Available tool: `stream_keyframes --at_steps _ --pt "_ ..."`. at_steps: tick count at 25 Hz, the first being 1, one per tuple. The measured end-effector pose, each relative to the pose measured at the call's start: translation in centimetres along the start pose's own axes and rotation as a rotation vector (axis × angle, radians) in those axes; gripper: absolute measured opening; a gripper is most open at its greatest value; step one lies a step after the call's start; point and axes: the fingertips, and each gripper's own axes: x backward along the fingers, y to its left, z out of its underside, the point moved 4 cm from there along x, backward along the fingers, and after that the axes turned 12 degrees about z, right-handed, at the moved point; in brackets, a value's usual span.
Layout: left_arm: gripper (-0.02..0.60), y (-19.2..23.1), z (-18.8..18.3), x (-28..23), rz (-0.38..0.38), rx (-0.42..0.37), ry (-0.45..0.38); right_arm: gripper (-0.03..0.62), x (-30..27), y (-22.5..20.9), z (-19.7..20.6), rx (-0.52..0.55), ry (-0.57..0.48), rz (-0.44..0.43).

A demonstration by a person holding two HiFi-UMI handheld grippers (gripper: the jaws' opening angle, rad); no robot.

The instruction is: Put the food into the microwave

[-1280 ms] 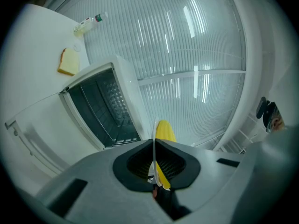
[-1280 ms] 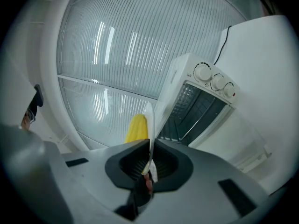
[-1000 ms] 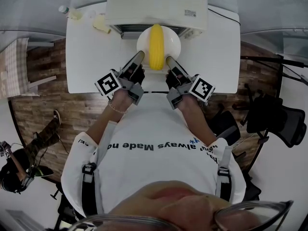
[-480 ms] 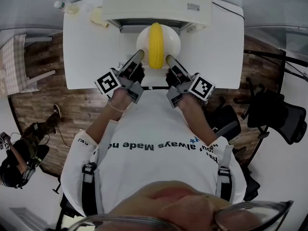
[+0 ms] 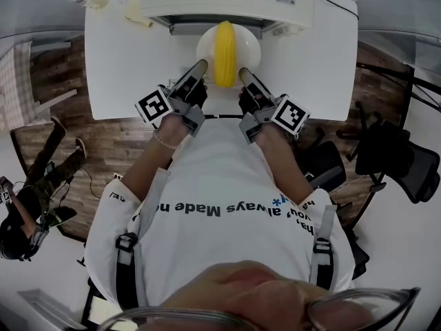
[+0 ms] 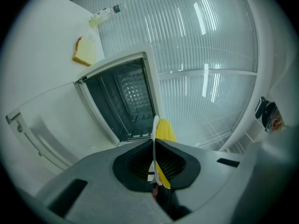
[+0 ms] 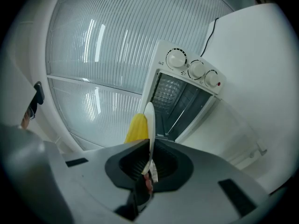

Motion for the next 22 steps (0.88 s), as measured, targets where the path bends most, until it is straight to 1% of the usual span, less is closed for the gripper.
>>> stream_keyframes --at_steps 4,8,12,16,19,22 --pt "0.018 1.7 -0.6 -0.2 -0.013 -0.02 0.017 0.021 -1.4 -1.1 -0.1 0.003 0.002 0.001" --pt "0.018 3.4 -1.2 -0.3 -0.037 -0.046 0.039 0.021 -2.7 -2.3 0.0 -0.019 0.012 0.008" --pt "0.018 4.7 -1.7 -0.7 -0.03 -0.022 0.031 0.021 -3.9 -3.0 -0.3 0.004 0.018 0.015" --pt "0.018 5.7 -2.2 -1.1 -0.03 -0.022 0.038 0.021 -4.9 -3.6 -0.4 -0.007 0.022 0.02" --pt "0.018 6.6 -2.8 -1.4 -0.039 -0.047 0.056 0.021 -5.8 -4.1 -1.0 0.021 0.024 0.028" --pt "0.018 7.2 -3.2 -1.8 -0.039 -0.042 0.061 0.021 -6.5 -4.6 -1.3 0.025 0.024 0.035"
